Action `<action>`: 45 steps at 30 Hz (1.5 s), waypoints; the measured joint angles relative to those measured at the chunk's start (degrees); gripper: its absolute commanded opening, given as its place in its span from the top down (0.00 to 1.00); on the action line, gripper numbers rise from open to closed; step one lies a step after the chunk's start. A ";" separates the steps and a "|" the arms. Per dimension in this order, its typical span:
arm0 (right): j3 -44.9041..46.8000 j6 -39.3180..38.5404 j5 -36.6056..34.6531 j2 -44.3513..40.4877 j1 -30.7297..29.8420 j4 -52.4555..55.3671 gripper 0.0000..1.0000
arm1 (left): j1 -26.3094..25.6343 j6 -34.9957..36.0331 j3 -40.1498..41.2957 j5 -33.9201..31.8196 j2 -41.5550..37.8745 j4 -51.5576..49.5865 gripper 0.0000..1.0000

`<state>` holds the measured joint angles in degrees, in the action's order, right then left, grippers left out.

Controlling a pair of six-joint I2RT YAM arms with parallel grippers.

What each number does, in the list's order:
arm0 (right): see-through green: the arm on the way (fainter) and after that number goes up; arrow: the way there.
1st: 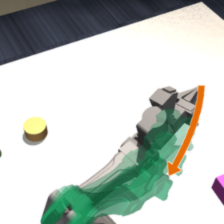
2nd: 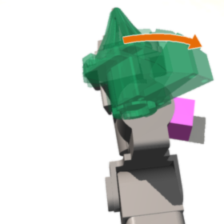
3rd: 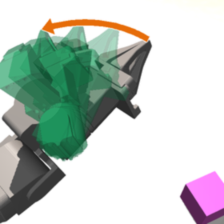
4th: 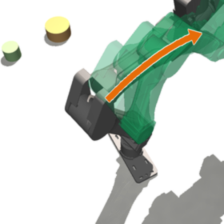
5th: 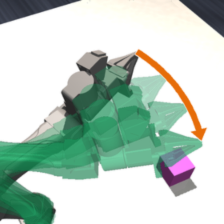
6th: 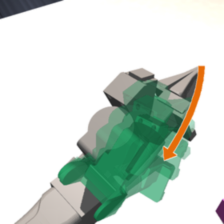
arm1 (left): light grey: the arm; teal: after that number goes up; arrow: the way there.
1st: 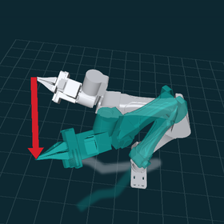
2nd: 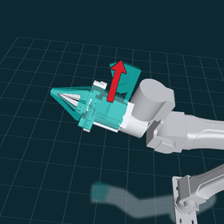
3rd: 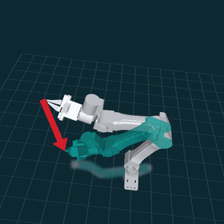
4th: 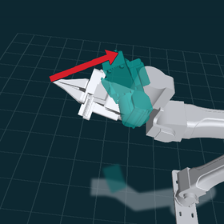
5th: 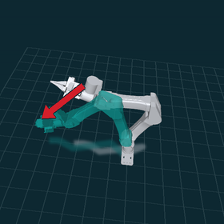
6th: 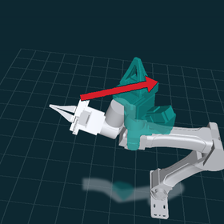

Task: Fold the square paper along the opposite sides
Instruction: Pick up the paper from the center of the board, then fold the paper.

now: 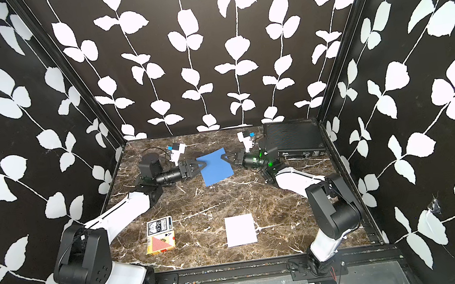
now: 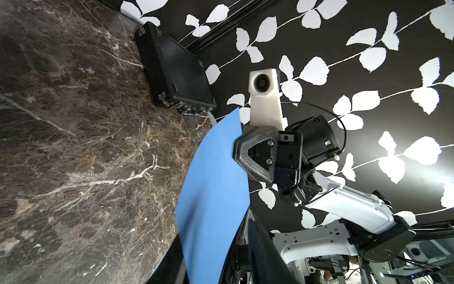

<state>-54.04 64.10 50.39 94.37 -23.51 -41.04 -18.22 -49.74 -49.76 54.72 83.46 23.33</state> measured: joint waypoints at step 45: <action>0.66 7.30 7.10 14.67 -1.97 -15.74 0.57 | -0.72 6.01 -4.72 7.50 -0.50 -9.70 1.00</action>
<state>-53.39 71.40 57.49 109.03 -25.47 -56.77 -18.94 -43.72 -54.48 62.22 82.96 13.63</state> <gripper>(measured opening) 0.431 0.047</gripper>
